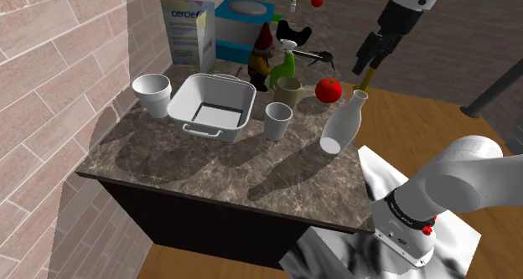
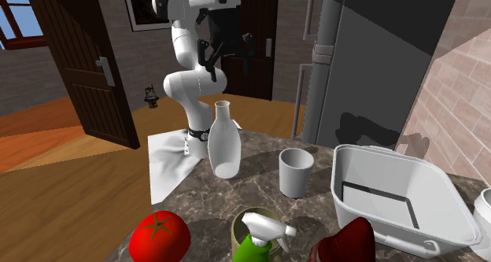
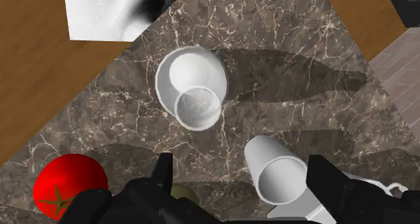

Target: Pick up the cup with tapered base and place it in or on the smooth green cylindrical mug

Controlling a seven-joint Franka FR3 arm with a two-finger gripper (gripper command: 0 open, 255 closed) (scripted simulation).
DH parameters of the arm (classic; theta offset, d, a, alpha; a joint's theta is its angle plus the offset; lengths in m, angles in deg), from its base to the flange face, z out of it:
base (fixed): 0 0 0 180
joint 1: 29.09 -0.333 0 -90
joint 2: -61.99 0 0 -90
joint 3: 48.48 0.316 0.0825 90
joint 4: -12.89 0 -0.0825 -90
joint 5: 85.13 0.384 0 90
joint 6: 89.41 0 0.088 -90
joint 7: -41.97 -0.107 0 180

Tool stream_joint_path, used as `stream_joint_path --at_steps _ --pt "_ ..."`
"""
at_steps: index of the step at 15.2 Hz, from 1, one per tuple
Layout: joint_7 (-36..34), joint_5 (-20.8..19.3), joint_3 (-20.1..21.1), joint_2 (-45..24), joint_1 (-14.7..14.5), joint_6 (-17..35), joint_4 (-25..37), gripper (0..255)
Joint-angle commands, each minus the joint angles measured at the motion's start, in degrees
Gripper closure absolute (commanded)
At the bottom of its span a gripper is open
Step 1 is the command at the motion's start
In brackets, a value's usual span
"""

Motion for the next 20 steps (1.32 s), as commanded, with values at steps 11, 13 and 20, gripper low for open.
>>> stream_joint_path --at_steps 11,13,20 --pt "-4.67 3.00 4.46 -16.94 -0.92 15.55 -1.42 0" --pt "-5.58 3.36 5.26 -20.93 -1.09 18.40 -0.82 0" --pt "-8.93 3.67 7.59 -35.88 -1.71 27.07 3.58 0"
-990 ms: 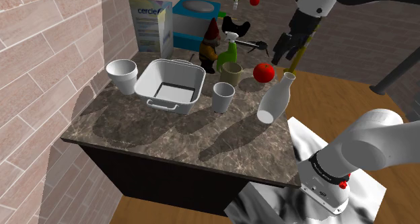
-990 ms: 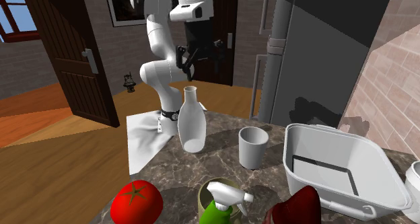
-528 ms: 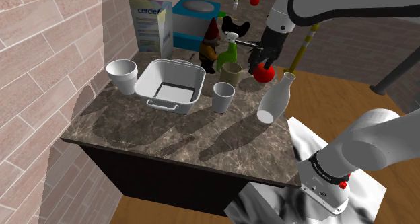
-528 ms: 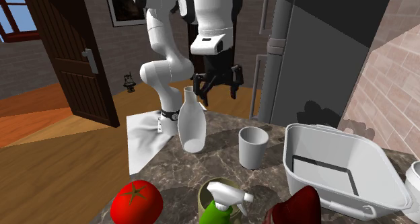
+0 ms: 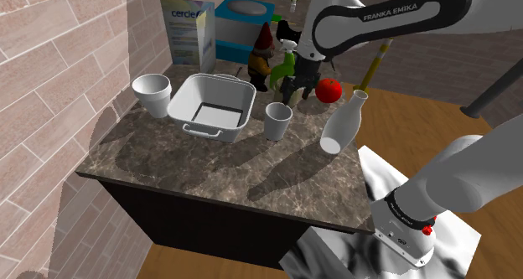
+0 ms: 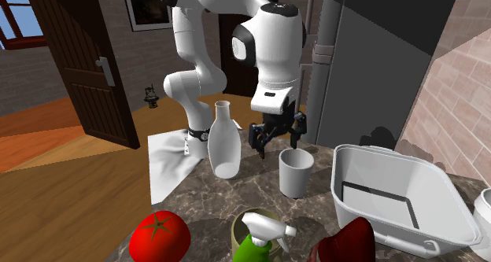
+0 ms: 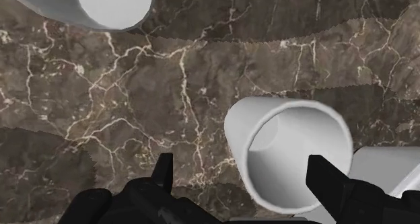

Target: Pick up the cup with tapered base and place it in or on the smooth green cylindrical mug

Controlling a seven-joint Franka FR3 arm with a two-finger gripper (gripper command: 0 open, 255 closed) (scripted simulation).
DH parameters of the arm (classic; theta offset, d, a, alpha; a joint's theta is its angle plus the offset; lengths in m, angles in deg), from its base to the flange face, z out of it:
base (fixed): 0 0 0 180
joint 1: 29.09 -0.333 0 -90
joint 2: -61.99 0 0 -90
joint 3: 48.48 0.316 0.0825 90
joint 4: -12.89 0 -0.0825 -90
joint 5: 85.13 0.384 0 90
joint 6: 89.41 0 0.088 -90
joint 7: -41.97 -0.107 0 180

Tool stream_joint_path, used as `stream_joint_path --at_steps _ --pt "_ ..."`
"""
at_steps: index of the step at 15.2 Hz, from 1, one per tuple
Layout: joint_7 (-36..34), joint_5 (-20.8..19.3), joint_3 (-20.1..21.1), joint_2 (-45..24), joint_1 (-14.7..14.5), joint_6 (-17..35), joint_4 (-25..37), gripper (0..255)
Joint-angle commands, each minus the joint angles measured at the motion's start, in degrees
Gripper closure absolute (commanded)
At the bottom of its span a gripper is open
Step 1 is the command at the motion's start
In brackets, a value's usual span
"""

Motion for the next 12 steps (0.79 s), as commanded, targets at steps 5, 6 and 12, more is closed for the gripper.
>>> stream_joint_path --at_steps 5,6,12 --pt "-1.29 0.01 0.97 -6.03 -0.52 5.45 0.13 0" --pt "-1.30 0.03 1.03 -6.42 -0.57 6.24 -0.27 0" --pt "-1.31 0.08 1.19 -7.46 -0.70 8.29 -1.26 0"
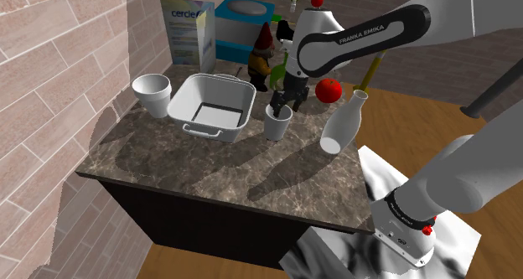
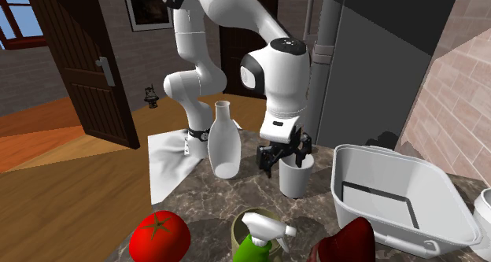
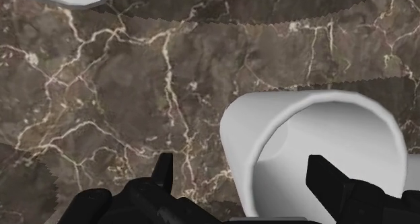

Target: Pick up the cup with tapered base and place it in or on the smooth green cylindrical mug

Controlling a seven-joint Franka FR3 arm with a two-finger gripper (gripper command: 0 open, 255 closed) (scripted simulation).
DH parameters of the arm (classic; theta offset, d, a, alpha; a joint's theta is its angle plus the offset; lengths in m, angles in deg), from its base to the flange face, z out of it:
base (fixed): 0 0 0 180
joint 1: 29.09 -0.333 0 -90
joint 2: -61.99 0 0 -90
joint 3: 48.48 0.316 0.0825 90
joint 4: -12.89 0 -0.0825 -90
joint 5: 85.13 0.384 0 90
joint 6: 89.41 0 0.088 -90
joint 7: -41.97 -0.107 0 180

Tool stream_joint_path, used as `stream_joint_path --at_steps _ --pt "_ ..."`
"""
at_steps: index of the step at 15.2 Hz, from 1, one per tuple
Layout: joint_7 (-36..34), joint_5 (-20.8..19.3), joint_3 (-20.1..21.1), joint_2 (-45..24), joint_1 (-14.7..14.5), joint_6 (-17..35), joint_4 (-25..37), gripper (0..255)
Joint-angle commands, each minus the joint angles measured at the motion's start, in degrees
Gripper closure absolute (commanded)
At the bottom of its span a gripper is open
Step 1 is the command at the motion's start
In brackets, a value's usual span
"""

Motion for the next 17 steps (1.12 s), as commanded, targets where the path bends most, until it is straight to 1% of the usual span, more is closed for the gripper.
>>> stream_joint_path --at_steps 1,5,6,15,17 --pt "0.02 0.01 0.00 -0.01 0.00 0.07 -0.05 0" --pt "0.01 0.00 0.00 -0.01 0.00 0.06 -0.04 0" --pt "0.01 0.00 0.00 -0.01 0.00 0.06 -0.04 255" --pt "0.02 0.00 0.00 -0.01 0.00 0.07 -0.05 255" --pt "-0.09 0.00 -0.05 0.89 0.03 -1.51 0.63 255"
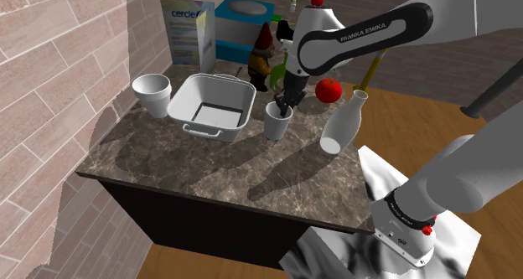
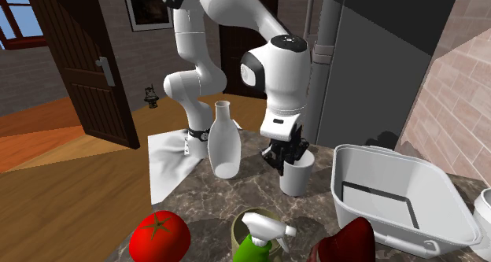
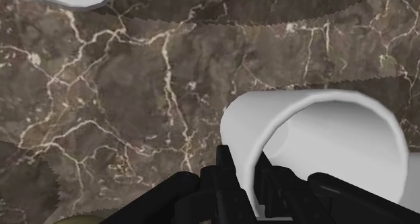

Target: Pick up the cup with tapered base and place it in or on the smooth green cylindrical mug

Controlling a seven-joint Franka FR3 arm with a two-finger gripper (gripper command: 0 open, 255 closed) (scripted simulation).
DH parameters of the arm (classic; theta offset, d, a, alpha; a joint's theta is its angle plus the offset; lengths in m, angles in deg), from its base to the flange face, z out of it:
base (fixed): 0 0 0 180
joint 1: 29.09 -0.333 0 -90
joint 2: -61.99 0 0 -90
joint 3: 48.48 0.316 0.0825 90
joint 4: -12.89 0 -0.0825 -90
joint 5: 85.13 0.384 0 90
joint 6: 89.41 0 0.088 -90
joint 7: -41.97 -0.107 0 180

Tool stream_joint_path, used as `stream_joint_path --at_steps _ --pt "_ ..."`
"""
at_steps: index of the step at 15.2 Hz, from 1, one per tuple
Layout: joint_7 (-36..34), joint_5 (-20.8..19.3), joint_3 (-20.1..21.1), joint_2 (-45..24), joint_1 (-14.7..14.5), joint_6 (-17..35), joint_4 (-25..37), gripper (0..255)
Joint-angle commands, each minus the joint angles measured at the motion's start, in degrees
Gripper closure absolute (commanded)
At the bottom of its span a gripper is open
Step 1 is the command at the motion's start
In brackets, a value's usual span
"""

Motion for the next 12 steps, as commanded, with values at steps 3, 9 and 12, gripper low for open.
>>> stream_joint_path --at_steps 3,9,12 --pt "-0.11 -0.02 -0.16 1.69 0.11 -3.07 1.39 255" --pt "-0.47 -0.08 -0.33 3.82 0.20 -7.76 3.98 255" --pt "-0.66 -0.13 -0.43 4.71 0.24 -10.10 5.43 255"
